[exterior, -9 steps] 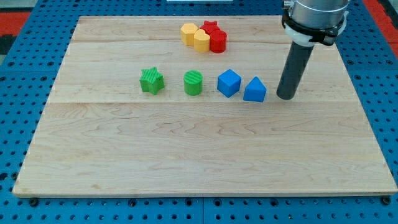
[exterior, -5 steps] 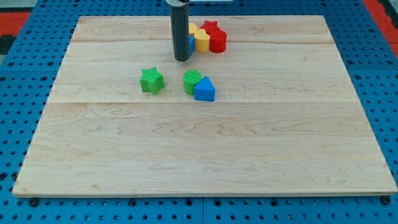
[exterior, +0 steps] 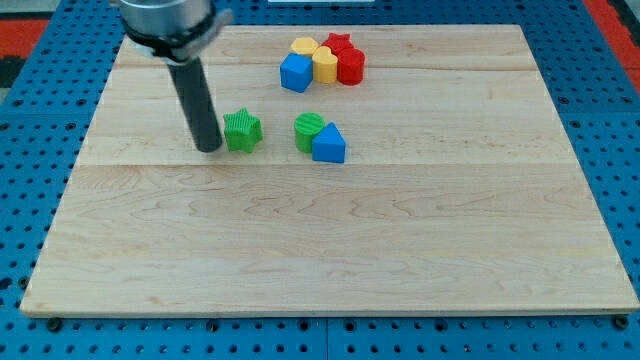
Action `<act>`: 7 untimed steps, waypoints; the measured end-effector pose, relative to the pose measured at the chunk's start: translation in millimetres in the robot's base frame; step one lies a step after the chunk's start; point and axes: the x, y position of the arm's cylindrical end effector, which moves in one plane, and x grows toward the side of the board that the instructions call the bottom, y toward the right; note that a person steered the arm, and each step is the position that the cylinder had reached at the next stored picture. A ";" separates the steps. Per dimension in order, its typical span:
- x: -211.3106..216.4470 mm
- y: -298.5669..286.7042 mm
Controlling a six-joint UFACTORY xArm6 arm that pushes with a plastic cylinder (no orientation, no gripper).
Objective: Push the green star to the bottom of the yellow heart
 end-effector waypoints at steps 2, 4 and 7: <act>-66.1 42.9; -10.1 72.6; -54.1 141.5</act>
